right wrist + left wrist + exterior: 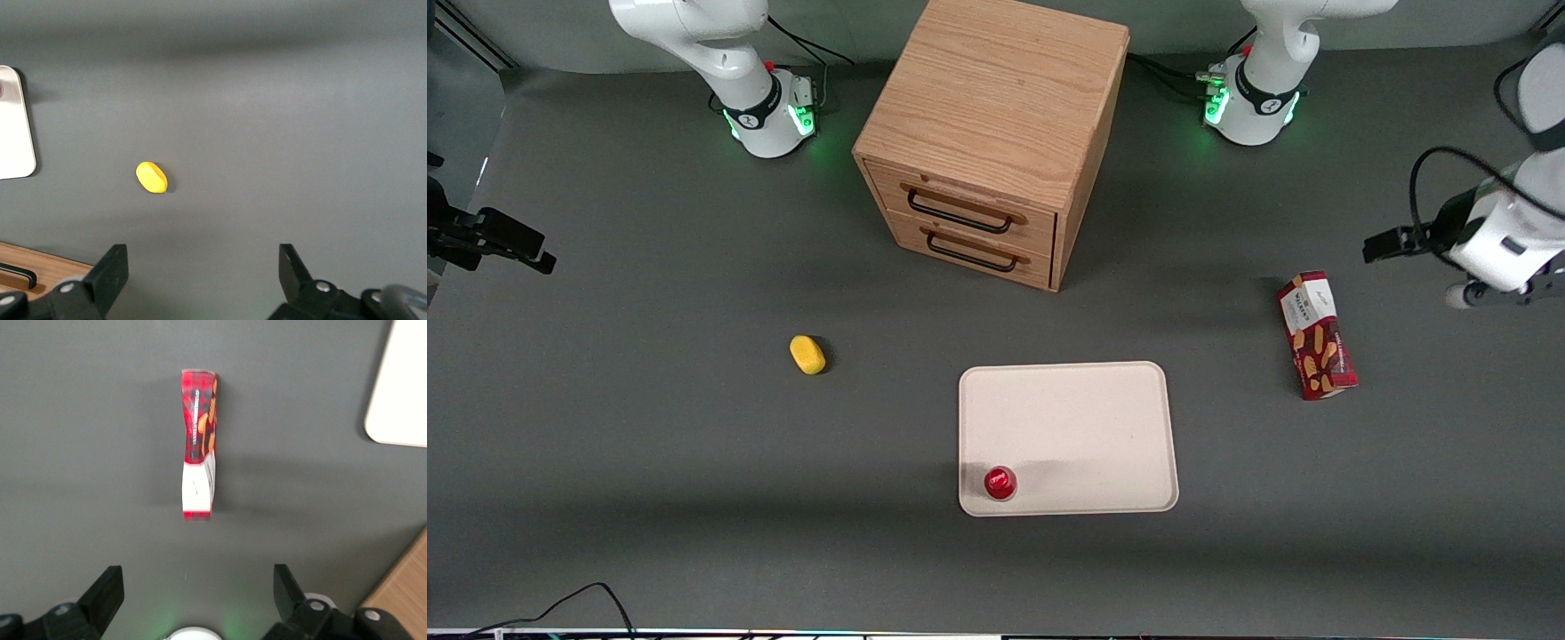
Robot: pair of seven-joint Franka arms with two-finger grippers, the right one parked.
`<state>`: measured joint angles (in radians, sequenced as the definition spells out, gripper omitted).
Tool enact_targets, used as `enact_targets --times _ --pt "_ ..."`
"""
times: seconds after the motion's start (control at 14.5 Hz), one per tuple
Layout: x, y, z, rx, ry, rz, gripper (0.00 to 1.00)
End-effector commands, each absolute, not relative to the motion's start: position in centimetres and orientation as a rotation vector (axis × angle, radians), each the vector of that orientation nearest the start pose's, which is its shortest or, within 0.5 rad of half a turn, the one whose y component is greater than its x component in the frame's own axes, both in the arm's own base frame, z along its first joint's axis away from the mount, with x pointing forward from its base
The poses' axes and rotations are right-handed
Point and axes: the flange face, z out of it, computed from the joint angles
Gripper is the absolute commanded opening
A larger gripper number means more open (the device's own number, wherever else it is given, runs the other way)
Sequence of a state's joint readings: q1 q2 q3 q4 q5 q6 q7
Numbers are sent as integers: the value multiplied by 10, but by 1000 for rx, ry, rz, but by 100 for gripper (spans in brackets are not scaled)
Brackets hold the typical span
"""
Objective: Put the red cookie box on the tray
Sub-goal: 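Move the left gripper down toward the red tartan shortbread box, then close the left gripper on the shortbread box and lift it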
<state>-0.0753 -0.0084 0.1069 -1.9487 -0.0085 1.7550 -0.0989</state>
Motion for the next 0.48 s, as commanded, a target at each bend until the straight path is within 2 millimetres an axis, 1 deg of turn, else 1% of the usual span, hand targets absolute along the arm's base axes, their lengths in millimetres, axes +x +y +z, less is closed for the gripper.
enact_targets --times 0.0,0.14,0.21,0.34,0.41 --pt "525 25 399 -3128 -177 193 100" --pt "529 27 354 -3126 -167 129 100" --pt "529 31 334 -3124 -176 81 100" --pt "527 31 298 -3119 -162 13 100" --pt "527 31 285 -3118 -125 -20 100"
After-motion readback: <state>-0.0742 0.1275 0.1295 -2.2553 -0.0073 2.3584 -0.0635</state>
